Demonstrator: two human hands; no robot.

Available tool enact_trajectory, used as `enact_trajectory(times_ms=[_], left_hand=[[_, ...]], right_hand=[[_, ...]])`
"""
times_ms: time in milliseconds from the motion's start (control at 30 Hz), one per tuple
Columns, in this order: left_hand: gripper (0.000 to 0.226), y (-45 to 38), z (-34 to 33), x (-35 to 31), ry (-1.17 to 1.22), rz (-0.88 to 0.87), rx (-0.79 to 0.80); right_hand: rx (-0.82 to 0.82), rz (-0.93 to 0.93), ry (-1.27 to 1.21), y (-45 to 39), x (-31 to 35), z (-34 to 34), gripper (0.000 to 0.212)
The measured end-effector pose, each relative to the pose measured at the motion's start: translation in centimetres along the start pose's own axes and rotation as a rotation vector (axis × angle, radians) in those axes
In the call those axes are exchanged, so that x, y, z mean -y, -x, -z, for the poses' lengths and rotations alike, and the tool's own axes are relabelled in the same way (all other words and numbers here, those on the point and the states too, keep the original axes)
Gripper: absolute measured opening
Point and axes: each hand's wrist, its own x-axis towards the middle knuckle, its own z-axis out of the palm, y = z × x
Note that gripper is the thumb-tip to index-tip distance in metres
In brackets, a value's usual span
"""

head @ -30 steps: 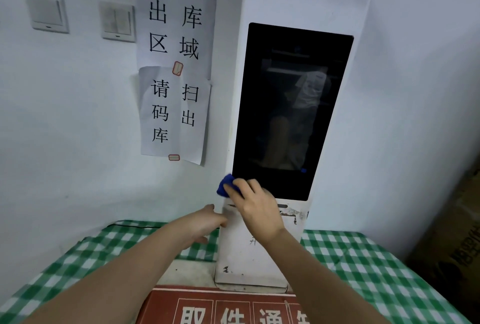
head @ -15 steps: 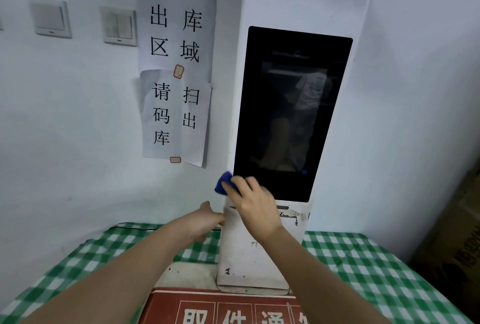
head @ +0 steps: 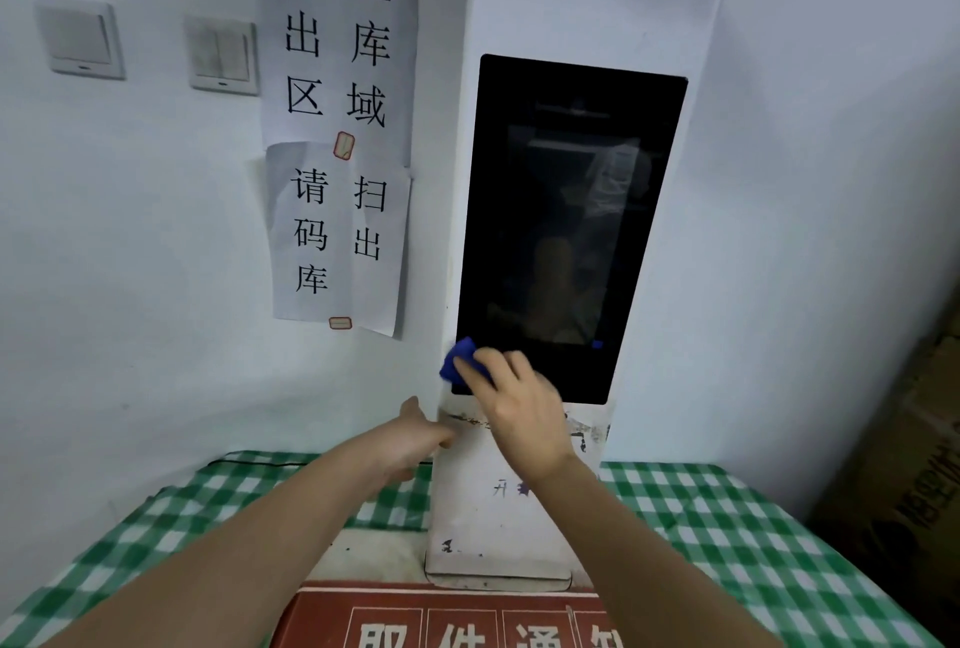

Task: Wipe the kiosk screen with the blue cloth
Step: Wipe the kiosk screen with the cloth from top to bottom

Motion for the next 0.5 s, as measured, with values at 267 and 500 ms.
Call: enact_trajectory(times_ms=[267, 500], left_hand=[[0.085, 0.2, -1.2, -0.3, -0.008, -0.016, 0.012], [0.081, 0.8, -1.5, -1.0, -0.004, -0.028, 0.003]], right_hand=[[0.248, 0.051, 0.007, 3.4, -1.1, 0.0, 0.096], [0.023, -0.086, -0.025, 1.1, -2.6, 1.1, 0.074]])
